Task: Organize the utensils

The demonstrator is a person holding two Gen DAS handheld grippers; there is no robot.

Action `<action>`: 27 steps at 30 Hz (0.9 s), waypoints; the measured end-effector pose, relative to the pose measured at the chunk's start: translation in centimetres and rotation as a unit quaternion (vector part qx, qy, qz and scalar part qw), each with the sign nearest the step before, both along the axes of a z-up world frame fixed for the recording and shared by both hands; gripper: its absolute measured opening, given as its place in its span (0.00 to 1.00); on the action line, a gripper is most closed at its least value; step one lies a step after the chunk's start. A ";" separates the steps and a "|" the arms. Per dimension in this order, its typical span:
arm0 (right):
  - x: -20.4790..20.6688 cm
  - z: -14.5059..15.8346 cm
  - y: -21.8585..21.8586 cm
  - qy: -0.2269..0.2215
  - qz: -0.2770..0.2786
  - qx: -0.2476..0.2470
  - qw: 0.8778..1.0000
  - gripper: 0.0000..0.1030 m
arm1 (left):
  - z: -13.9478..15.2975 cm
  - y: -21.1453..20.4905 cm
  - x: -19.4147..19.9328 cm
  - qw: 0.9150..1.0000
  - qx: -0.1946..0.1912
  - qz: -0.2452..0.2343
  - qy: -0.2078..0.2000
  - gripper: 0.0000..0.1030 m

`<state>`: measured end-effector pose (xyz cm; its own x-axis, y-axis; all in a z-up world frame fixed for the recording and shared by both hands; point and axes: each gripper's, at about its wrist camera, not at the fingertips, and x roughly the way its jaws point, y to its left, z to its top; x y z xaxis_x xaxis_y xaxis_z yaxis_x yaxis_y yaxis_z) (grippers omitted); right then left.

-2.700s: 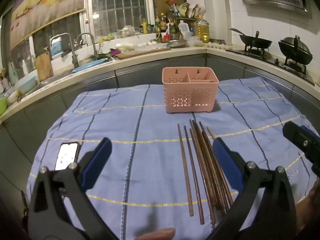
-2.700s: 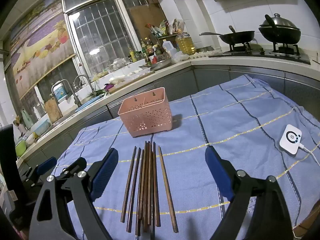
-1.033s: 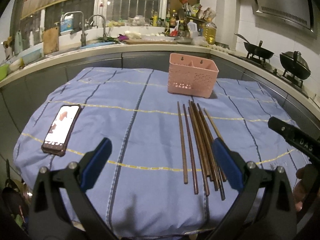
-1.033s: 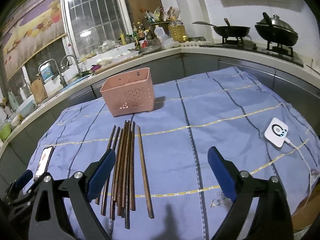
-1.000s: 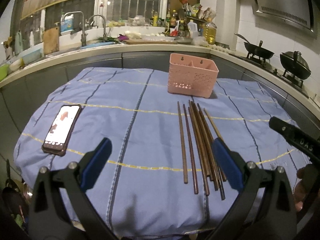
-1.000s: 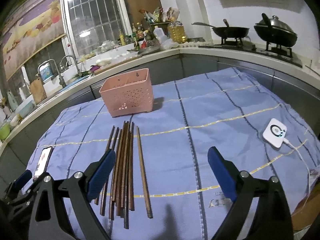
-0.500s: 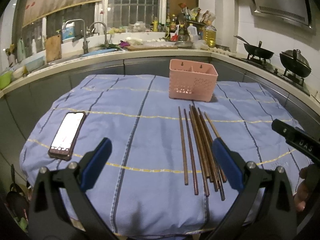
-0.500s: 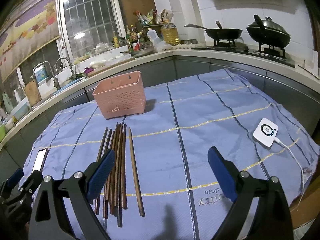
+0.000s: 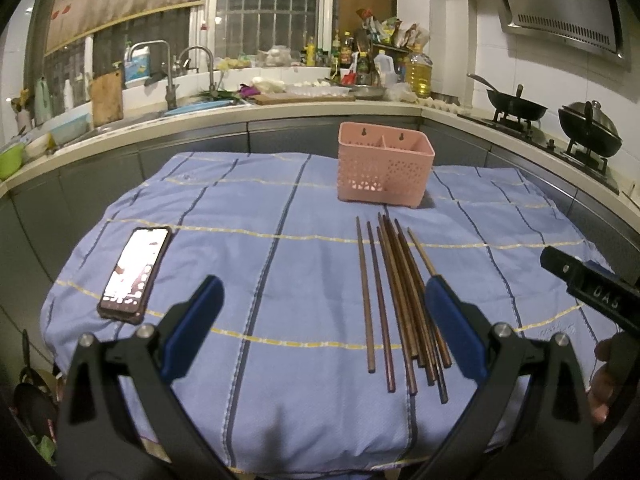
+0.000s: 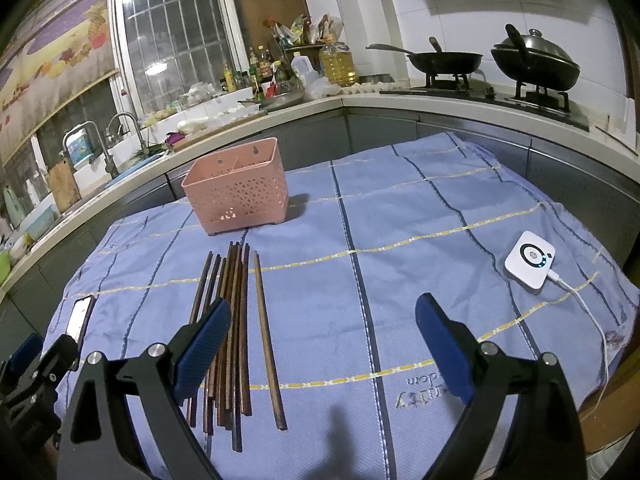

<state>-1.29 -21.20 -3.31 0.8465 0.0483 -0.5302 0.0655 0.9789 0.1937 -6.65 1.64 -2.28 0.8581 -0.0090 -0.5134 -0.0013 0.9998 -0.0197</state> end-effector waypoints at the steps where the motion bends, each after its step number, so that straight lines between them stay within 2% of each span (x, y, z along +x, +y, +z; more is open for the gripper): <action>1: 0.0 0.0 0.0 0.001 0.000 -0.001 1.000 0.89 | 0.0 0.0 0.0 1.000 0.000 0.000 0.000 0.94; 7: 0.1 -0.4 -0.1 0.004 -0.008 -0.011 1.000 0.89 | 0.1 0.1 0.2 1.000 -0.011 -0.004 0.007 0.94; 16: 0.7 -0.7 0.1 0.017 -0.030 -0.058 0.998 0.89 | -0.4 0.1 0.4 1.000 -0.010 0.002 0.016 0.94; 27: 1.5 -1.6 -0.6 0.039 -0.037 -0.055 0.997 0.89 | -0.9 0.1 1.1 1.000 0.007 0.015 0.025 0.94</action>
